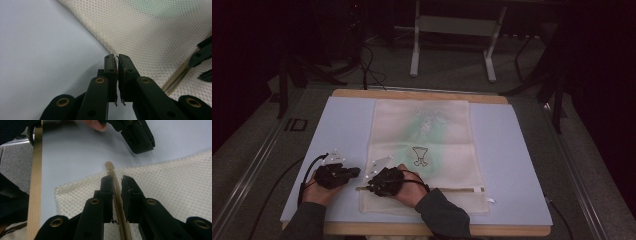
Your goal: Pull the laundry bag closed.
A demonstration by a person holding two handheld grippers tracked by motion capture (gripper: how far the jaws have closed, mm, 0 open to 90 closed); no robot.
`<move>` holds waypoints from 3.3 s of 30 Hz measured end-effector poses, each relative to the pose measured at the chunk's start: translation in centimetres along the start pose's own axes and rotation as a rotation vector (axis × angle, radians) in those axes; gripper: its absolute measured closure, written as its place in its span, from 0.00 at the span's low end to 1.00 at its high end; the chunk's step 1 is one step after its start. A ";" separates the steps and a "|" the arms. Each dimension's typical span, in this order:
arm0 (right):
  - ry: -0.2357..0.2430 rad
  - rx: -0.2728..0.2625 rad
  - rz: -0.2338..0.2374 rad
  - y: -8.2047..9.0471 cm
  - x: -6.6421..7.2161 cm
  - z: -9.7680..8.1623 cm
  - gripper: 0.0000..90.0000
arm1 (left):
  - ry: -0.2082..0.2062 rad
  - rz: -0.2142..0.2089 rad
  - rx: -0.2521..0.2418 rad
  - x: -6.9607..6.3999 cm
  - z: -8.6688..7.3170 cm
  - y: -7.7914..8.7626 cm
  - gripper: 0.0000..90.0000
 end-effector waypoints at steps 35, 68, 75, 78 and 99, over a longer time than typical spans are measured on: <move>0.039 0.066 -0.019 -5.2 1.3 2.4 0.85 | 0.011 -0.001 -0.014 0.1 0.0 0.1 0.94; 0.002 -0.029 -0.013 -1.4 0.7 0.8 0.90 | -0.022 -0.078 -0.027 -0.6 0.4 -0.1 0.99; -0.008 -0.029 -0.006 -1.0 0.6 0.0 0.89 | -0.047 -0.118 -0.007 -1.0 0.4 -0.5 0.99; -0.003 -0.023 -0.005 -1.0 0.6 -0.3 0.88 | -0.056 -0.140 0.009 -1.2 0.4 -0.7 0.99; -0.019 0.028 0.014 -2.3 0.1 -0.5 0.89 | -0.062 -0.178 0.055 -1.7 0.1 -0.9 1.00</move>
Point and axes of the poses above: each handheld gripper's, and its own axes: y roughly backward along the jaws, z roughly out of its top, x roughly to its left, the point moved 2 cm from there along -y, roughly forward along the jaws, and after that the axes turned 10 degrees about -y, right-handed, at the moved point
